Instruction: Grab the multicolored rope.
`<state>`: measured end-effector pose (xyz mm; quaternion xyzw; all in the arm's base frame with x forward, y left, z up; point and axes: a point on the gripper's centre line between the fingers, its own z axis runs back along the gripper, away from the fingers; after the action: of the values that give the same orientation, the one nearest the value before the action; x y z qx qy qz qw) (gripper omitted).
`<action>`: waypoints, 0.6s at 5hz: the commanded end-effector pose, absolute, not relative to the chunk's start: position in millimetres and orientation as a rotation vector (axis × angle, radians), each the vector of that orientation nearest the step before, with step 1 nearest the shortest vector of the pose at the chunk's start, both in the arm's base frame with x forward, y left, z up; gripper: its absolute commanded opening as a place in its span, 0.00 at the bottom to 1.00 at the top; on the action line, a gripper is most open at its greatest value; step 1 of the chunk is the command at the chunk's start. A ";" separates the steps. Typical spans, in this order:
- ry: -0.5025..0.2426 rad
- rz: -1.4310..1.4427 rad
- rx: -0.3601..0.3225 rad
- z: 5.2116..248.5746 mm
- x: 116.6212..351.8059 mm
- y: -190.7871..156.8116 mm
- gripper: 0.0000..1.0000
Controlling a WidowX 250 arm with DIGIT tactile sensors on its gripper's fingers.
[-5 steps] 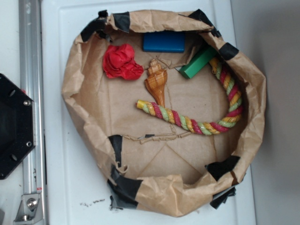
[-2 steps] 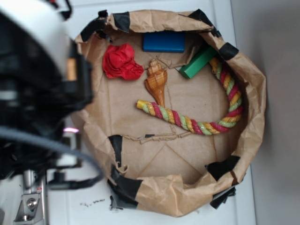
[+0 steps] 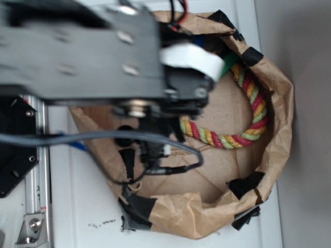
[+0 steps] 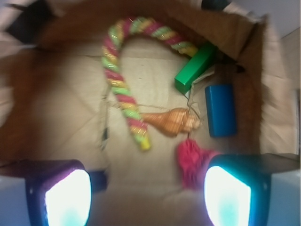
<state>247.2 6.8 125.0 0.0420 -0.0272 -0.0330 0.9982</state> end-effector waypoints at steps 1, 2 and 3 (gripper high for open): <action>-0.074 -0.159 0.061 79.8 295.7 -22.3 1.00; -0.084 -0.112 0.067 74.2 310.6 -34.7 1.00; -0.099 -0.083 0.033 64.3 322.4 -41.2 1.00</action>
<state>314.0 -31.9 48.3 0.0198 -0.0175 -0.0315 0.9992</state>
